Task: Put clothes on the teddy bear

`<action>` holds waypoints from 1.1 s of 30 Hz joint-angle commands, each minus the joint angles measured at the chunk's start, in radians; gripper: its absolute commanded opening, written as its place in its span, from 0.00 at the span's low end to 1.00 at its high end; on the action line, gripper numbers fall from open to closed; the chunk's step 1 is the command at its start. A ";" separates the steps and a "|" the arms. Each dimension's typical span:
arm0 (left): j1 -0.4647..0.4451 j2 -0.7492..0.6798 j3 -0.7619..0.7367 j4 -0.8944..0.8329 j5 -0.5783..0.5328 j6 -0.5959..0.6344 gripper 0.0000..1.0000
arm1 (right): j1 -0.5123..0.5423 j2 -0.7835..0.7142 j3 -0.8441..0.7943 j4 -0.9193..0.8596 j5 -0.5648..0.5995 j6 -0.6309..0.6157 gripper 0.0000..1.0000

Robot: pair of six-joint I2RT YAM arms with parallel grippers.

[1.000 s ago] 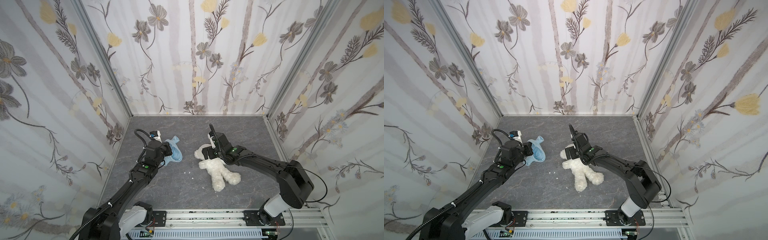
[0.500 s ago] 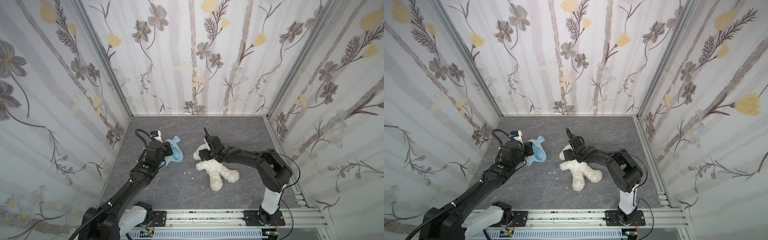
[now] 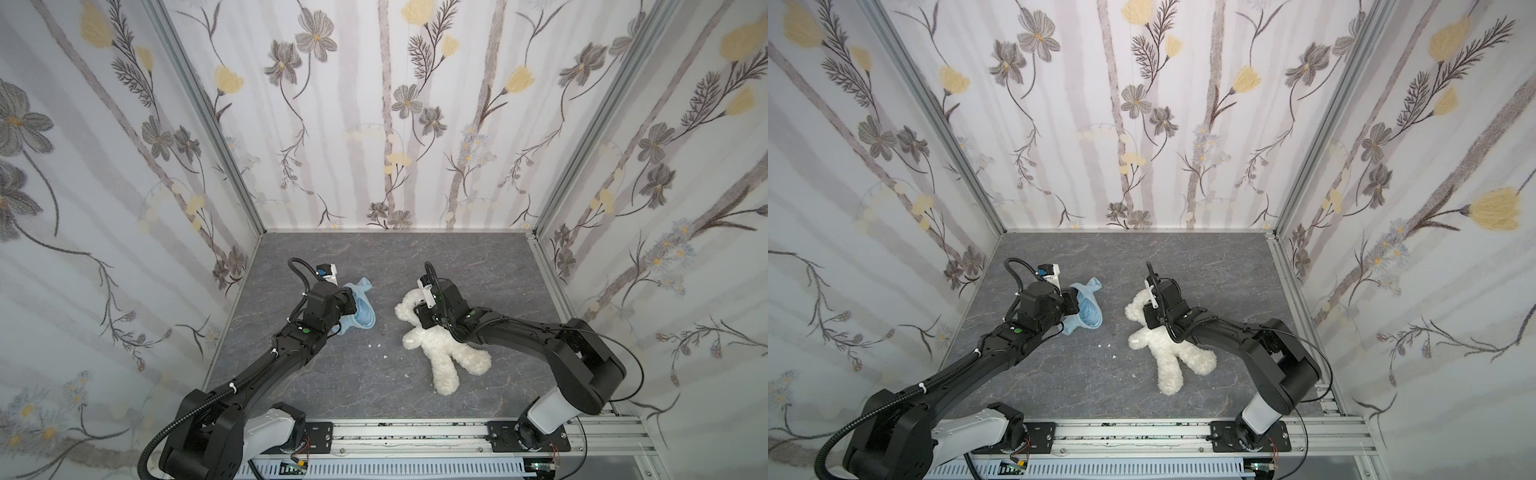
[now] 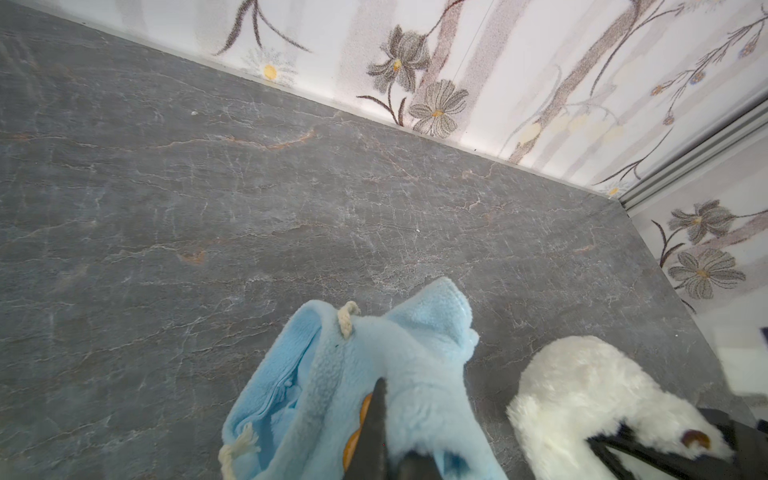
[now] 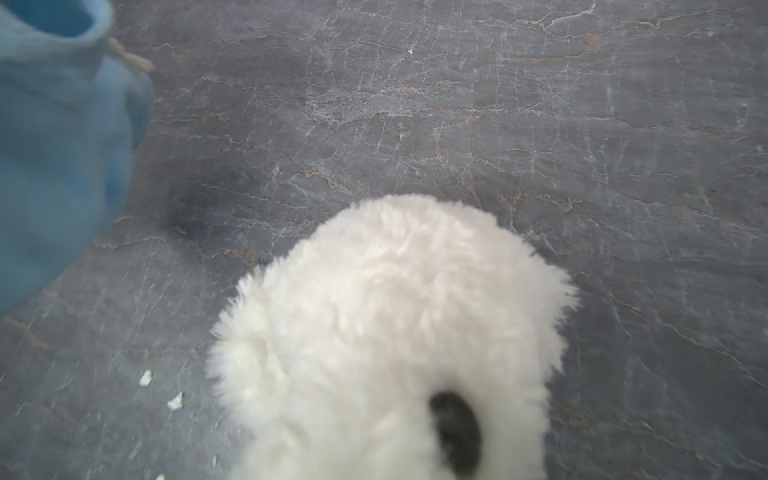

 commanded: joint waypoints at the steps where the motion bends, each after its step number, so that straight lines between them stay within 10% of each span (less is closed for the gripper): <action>1: -0.029 0.035 0.002 0.087 -0.008 -0.026 0.00 | 0.006 -0.095 -0.082 0.067 0.012 -0.015 0.32; 10: -0.089 0.159 0.007 0.109 -0.030 -0.090 0.00 | 0.061 -0.165 -0.132 0.037 0.078 0.013 0.37; 21: -0.097 0.158 0.000 0.110 -0.052 -0.079 0.00 | 0.064 0.002 0.041 -0.133 0.177 -0.027 1.00; 33: -0.098 0.137 0.000 0.110 -0.064 -0.060 0.00 | 0.087 0.043 0.074 -0.147 0.139 -0.022 1.00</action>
